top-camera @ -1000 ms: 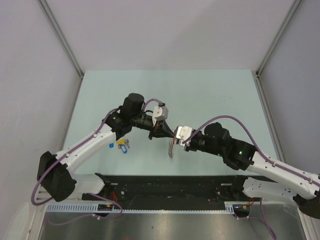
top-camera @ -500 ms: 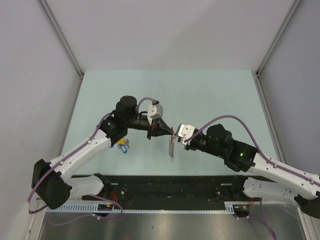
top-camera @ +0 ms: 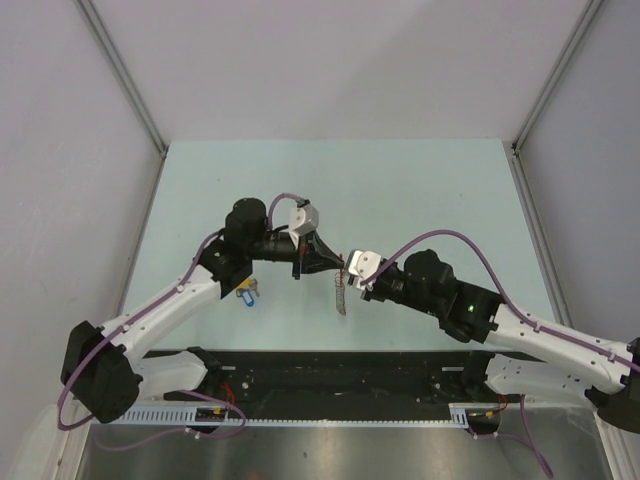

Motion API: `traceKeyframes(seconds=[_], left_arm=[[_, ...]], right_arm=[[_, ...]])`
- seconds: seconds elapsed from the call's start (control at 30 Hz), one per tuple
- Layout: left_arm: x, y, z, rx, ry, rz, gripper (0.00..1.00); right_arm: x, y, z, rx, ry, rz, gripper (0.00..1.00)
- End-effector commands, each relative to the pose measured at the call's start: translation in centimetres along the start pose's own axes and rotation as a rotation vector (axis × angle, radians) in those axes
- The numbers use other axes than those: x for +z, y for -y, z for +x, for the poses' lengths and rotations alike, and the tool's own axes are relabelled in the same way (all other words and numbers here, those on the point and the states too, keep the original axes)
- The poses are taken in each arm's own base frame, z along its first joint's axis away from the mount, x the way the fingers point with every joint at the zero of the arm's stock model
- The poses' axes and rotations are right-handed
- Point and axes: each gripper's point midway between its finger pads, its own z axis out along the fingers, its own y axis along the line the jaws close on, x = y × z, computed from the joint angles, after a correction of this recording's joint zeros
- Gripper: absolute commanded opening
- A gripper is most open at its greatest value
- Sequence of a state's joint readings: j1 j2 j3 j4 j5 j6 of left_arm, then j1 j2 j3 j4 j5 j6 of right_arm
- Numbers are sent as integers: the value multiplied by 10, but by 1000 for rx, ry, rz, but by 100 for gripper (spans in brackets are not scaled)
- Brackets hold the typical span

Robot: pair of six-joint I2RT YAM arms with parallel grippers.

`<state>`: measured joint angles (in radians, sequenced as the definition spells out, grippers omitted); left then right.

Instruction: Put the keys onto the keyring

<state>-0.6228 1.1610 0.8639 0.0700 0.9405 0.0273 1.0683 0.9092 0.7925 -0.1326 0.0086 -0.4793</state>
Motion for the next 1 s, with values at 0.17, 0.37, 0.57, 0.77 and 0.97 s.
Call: traceKeyframes(seconds=[0.17, 0.37, 0.57, 0.77, 0.97], left_arm=[[-8, -6, -37, 53, 175, -106, 0], [-13, -5, -40, 54, 244, -146, 0], [-11, -1, -42, 44, 265, -126, 0], [-13, -6, -38, 114, 145, -139, 27], [-19, -7, -33, 232, -3, -119, 40]], right_arm=[[9, 4, -21, 42, 144, 74, 0], [16, 3, -24, 39, 170, 76, 0], [12, 8, -27, 11, 178, 89, 0], [-3, 21, -27, -46, 140, 113, 0], [-12, 24, -26, -79, 87, 82, 0]])
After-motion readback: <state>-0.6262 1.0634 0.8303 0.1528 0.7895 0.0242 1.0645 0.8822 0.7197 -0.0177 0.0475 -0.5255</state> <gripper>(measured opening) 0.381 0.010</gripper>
